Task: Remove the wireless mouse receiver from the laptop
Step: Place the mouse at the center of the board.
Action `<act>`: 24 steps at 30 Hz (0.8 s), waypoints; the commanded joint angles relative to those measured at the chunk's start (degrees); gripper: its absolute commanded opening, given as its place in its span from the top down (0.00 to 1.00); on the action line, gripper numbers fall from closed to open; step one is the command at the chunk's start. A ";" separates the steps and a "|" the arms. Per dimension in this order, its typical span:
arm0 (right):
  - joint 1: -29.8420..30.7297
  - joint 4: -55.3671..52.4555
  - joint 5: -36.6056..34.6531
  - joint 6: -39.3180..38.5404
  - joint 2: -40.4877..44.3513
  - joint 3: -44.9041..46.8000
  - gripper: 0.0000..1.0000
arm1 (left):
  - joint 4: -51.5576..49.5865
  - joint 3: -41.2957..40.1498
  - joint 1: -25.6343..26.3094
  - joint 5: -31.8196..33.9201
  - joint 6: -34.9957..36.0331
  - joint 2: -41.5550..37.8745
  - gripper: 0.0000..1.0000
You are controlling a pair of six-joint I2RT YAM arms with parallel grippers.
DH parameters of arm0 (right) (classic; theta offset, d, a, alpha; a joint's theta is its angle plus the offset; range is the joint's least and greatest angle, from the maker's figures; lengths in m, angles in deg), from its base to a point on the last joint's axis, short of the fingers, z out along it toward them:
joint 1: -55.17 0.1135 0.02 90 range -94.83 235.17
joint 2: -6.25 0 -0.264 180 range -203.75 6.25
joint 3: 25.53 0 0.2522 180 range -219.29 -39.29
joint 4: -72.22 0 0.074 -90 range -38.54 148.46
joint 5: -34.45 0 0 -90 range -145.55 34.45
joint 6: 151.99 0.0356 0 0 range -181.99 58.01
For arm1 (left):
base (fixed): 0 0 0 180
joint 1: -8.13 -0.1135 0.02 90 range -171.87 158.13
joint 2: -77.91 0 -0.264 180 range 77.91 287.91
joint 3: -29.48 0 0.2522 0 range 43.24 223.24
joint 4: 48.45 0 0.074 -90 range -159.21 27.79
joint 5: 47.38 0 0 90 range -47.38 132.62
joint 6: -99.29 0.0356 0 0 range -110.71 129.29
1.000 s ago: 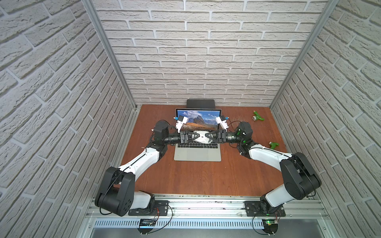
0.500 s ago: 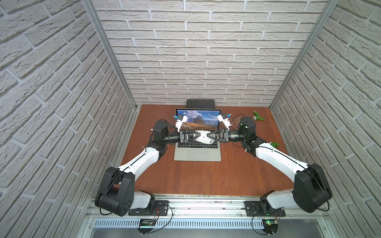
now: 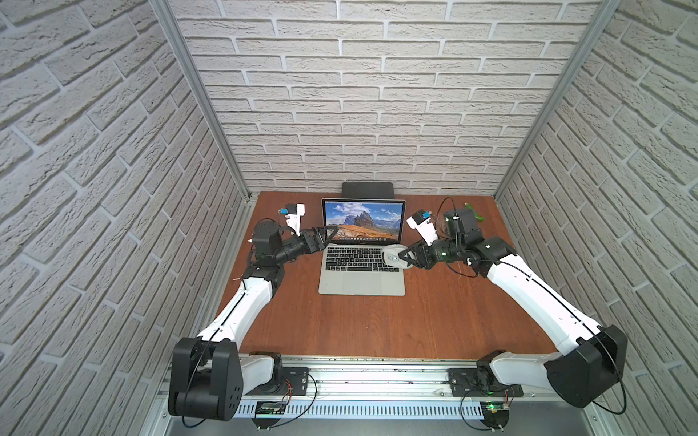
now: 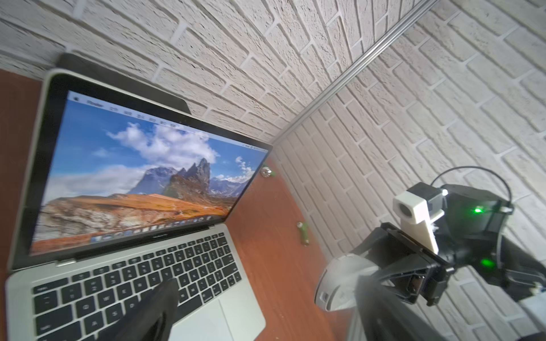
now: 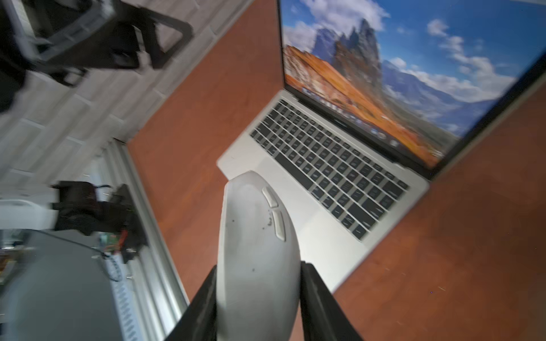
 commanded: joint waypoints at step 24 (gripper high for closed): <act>17.54 34.31 -83.16 -36.82 -34.11 9.18 0.98 | 1.52 -23.93 0.00 37.40 13.13 -20.59 0.02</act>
